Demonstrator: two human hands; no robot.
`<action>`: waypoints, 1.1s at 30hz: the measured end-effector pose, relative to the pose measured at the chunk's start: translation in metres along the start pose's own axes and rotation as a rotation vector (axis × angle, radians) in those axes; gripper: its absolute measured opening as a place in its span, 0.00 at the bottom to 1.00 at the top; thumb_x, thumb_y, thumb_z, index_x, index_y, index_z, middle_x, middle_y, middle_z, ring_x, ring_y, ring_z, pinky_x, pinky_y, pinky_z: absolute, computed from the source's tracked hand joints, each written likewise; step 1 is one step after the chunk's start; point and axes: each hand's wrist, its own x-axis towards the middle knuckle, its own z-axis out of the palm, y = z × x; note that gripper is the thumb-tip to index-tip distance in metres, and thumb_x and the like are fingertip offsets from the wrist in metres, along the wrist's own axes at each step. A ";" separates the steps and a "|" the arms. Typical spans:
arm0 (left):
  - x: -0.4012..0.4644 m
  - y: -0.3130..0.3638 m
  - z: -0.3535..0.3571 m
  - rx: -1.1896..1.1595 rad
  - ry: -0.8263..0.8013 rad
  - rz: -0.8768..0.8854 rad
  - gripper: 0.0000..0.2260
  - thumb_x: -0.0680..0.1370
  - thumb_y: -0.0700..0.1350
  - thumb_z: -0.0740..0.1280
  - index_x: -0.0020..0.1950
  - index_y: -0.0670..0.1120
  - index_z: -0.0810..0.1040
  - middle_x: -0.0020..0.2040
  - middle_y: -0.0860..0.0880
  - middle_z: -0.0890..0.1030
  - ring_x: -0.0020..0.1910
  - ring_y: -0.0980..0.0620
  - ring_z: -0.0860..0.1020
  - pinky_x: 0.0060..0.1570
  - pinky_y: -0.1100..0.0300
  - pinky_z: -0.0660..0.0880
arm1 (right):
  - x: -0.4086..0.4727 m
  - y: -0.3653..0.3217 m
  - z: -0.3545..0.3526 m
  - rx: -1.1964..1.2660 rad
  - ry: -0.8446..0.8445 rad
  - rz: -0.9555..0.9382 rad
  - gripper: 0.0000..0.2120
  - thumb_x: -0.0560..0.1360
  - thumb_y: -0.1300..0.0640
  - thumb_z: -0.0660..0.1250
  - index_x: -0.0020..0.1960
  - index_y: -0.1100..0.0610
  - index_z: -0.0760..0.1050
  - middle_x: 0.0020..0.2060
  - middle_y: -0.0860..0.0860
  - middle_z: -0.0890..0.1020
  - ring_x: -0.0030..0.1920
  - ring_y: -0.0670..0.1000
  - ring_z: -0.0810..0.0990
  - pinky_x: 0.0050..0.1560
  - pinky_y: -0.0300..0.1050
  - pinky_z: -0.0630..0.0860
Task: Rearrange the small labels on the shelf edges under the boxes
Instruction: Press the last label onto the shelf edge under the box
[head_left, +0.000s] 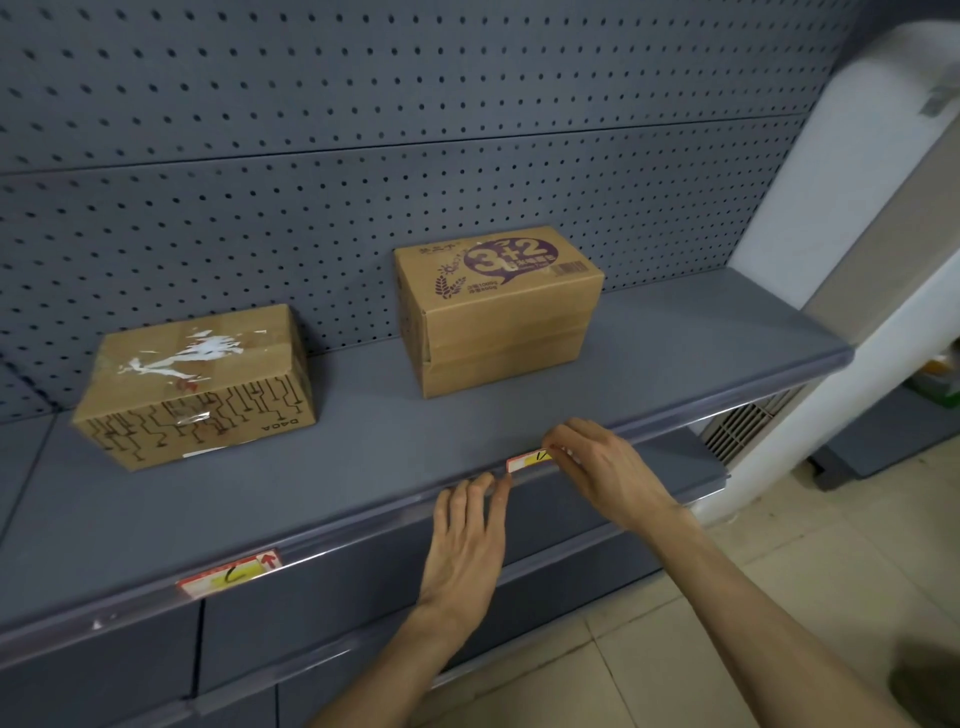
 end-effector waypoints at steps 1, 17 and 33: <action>0.001 -0.001 -0.001 -0.001 0.007 0.000 0.56 0.50 0.36 0.79 0.76 0.41 0.59 0.68 0.38 0.70 0.66 0.38 0.73 0.70 0.42 0.68 | 0.001 -0.001 0.000 -0.002 0.005 0.001 0.07 0.84 0.54 0.61 0.54 0.54 0.76 0.48 0.51 0.78 0.47 0.55 0.77 0.44 0.54 0.76; -0.002 0.001 -0.001 -0.067 0.067 0.028 0.46 0.56 0.34 0.73 0.75 0.44 0.65 0.65 0.42 0.71 0.63 0.41 0.72 0.67 0.44 0.71 | 0.000 0.002 0.015 -0.046 0.115 -0.011 0.05 0.76 0.59 0.72 0.47 0.52 0.77 0.43 0.47 0.81 0.46 0.54 0.74 0.43 0.53 0.74; 0.003 -0.001 -0.002 -0.085 0.099 0.019 0.53 0.56 0.35 0.75 0.80 0.43 0.58 0.65 0.41 0.71 0.62 0.42 0.72 0.67 0.44 0.69 | -0.009 0.007 0.022 -0.136 0.140 -0.058 0.03 0.79 0.57 0.70 0.51 0.55 0.81 0.49 0.50 0.81 0.50 0.56 0.77 0.46 0.53 0.74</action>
